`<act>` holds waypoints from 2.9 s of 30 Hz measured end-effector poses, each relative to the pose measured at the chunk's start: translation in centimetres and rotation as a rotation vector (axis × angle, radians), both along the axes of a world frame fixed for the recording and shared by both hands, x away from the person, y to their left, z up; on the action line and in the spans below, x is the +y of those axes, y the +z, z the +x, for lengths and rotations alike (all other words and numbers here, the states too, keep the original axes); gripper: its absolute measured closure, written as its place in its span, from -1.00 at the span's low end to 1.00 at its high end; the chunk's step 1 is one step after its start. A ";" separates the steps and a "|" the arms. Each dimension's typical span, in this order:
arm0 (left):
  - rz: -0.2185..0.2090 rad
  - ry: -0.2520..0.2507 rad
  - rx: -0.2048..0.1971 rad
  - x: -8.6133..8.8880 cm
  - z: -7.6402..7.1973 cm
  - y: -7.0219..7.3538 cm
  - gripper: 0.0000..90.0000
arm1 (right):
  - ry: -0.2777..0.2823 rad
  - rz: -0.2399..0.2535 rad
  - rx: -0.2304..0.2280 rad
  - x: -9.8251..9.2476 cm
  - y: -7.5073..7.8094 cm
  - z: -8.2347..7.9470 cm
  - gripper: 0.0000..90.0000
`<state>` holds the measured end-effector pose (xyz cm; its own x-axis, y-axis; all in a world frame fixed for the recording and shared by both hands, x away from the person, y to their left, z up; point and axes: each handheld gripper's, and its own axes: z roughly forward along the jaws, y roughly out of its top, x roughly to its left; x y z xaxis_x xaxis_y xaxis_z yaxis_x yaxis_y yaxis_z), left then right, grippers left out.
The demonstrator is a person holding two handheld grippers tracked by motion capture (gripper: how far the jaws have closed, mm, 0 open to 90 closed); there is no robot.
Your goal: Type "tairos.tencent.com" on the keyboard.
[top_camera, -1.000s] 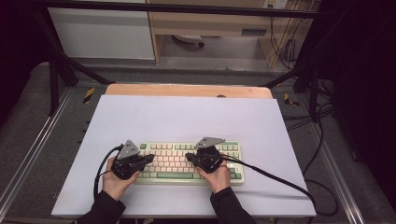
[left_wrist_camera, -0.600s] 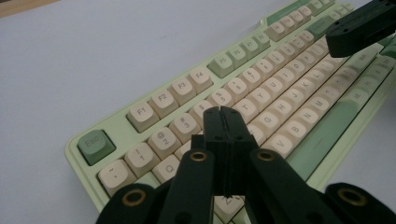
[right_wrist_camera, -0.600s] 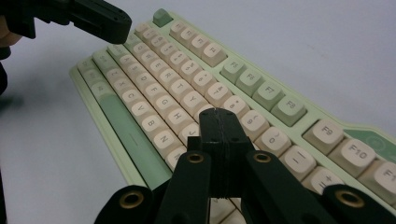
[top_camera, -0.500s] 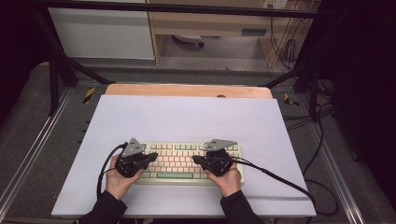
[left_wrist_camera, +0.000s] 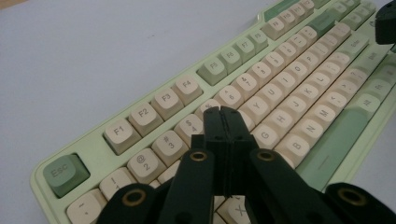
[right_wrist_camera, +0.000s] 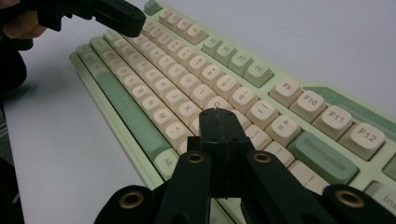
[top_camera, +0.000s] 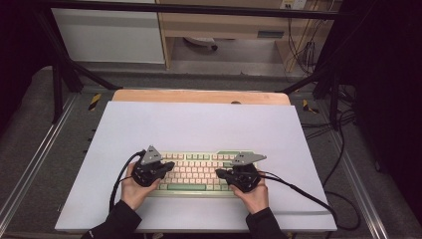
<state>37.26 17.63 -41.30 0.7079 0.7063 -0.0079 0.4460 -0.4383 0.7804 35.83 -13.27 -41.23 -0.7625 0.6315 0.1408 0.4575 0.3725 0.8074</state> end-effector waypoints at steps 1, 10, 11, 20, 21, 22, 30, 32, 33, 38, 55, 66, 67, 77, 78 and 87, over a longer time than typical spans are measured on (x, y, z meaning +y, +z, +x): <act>0.003 0.000 0.003 -0.1 0.1 -0.1 1.00 | -0.002 -0.003 0.001 -0.2 -0.1 0.0 1.00; 0.027 -0.002 0.015 -1.0 0.6 -0.8 1.00 | -0.014 -0.001 0.011 -1.3 -0.4 -0.3 1.00; 0.030 -0.002 0.015 -1.1 0.6 -0.9 1.00 | -0.015 -0.001 0.010 -1.4 -0.4 -0.4 1.00; 0.046 -0.007 0.018 -1.5 0.7 -1.2 1.00 | -0.015 0.001 0.011 -1.6 -0.4 -0.4 1.00; 0.048 -0.009 0.017 -1.5 0.7 -1.2 1.00 | -0.015 0.001 0.009 -1.6 -0.4 -0.4 1.00; 0.048 -0.009 0.018 -1.5 0.7 -1.3 1.00 | -0.015 0.001 0.010 -1.6 -0.4 -0.4 1.00; 0.048 -0.022 0.002 -1.6 0.5 -1.2 1.00 | -0.014 -0.003 0.007 -1.6 -0.6 -0.4 1.00; 0.045 -0.025 -0.004 -1.5 0.3 -0.9 1.00 | -0.014 -0.003 0.009 -1.6 -0.5 -0.5 1.00; 0.043 -0.027 -0.005 -1.4 0.2 -0.8 1.00 | -0.014 -0.002 0.009 -1.6 -0.5 -0.5 1.00; 0.031 -0.031 -0.008 -0.8 -0.3 -0.2 1.00 | -0.015 0.000 0.008 -1.7 -0.4 -0.5 1.00; 0.005 0.003 -0.015 2.2 -1.6 0.4 1.00 | -0.015 0.006 0.006 -1.7 -0.3 -0.5 1.00; -0.008 0.010 -0.013 3.3 -2.4 0.0 1.00 | -0.016 0.024 0.017 -1.5 -0.3 -0.4 1.00; -0.009 0.012 -0.012 3.3 -2.4 0.0 1.00 | -0.018 0.025 0.019 -1.4 -0.3 -0.4 1.00; -0.017 0.019 -0.007 3.8 -2.5 -0.2 1.00 | -0.029 0.036 0.013 1.1 -0.2 0.6 1.00; -0.017 0.018 -0.008 3.8 -2.5 -0.2 1.00 | -0.031 0.033 0.012 1.4 -0.2 0.8 1.00; -0.018 0.020 -0.005 3.9 -2.4 -0.3 1.00 | -0.054 -0.016 0.007 4.0 -1.0 2.1 1.00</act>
